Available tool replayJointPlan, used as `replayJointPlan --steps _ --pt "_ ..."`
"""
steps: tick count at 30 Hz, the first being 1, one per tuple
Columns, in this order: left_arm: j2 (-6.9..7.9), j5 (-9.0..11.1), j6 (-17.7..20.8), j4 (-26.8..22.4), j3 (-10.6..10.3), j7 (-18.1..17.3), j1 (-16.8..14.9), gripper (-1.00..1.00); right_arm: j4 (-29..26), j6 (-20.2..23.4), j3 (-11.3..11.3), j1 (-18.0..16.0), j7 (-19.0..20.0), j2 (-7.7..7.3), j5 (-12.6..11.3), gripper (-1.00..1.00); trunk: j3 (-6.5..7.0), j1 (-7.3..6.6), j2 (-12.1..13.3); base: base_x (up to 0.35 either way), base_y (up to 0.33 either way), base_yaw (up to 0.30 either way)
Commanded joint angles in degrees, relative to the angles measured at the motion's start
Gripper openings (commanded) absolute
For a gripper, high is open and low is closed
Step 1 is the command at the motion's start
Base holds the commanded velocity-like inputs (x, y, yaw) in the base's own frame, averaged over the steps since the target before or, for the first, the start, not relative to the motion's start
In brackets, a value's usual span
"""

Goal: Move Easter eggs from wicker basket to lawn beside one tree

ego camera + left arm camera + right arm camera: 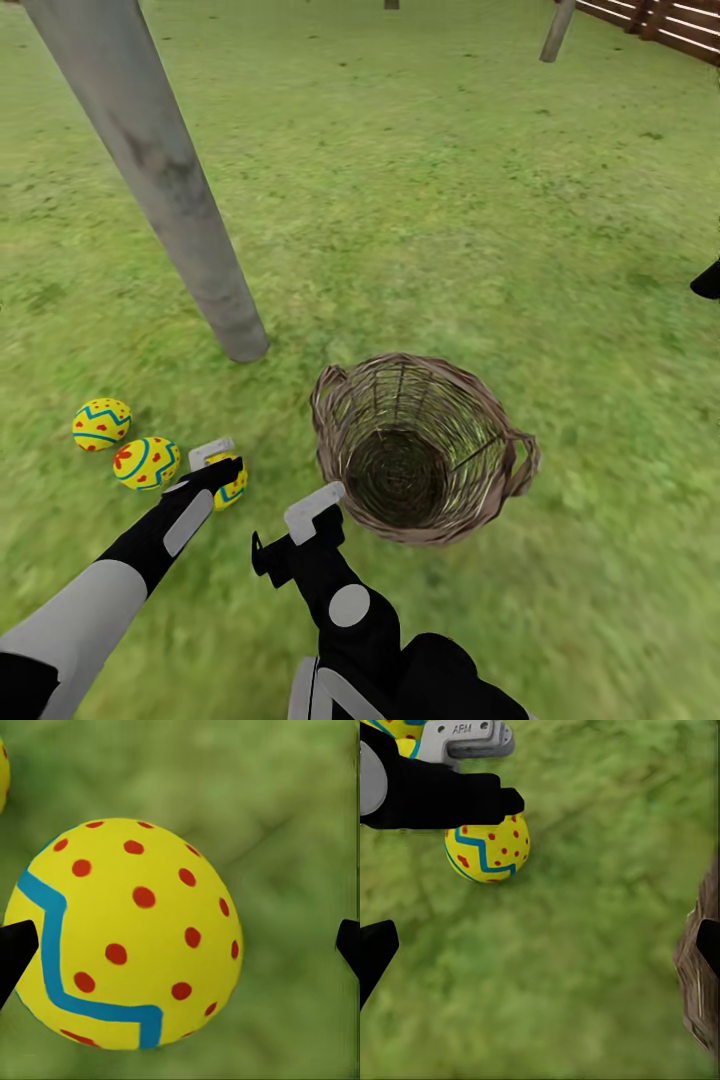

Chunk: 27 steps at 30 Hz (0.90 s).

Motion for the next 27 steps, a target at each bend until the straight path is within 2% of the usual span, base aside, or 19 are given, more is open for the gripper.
replayJointPlan --steps 1,17,20,27 --pt "0.1 0.4 0.1 -0.1 -0.4 0.5 0.0 1.0 -0.1 0.1 0.1 -0.1 -0.6 0.01 -0.6 1.0 0.19 -0.03 0.0 0.0 0.0 0.0" --pt "0.02 0.4 0.1 -0.1 -0.4 0.5 0.0 1.0 0.0 0.0 0.1 -0.1 -0.5 -0.04 -0.7 1.0 3.73 -0.44 0.2 0.0 0.0 0.0" --pt "0.2 0.2 0.0 -0.6 -0.3 0.7 -0.8 1.0 -1.0 -0.9 -0.8 -0.2 -0.5 0.33 -1.0 1.0 3.73 -0.45 0.2 0.0 0.0 0.0" --pt "0.2 0.2 0.0 -0.6 -0.3 0.7 -0.8 1.0 -2.4 -1.2 -0.8 -0.2 -0.5 0.33 -1.0 1.0 3.73 -0.45 0.2 0.0 0.0 0.0"
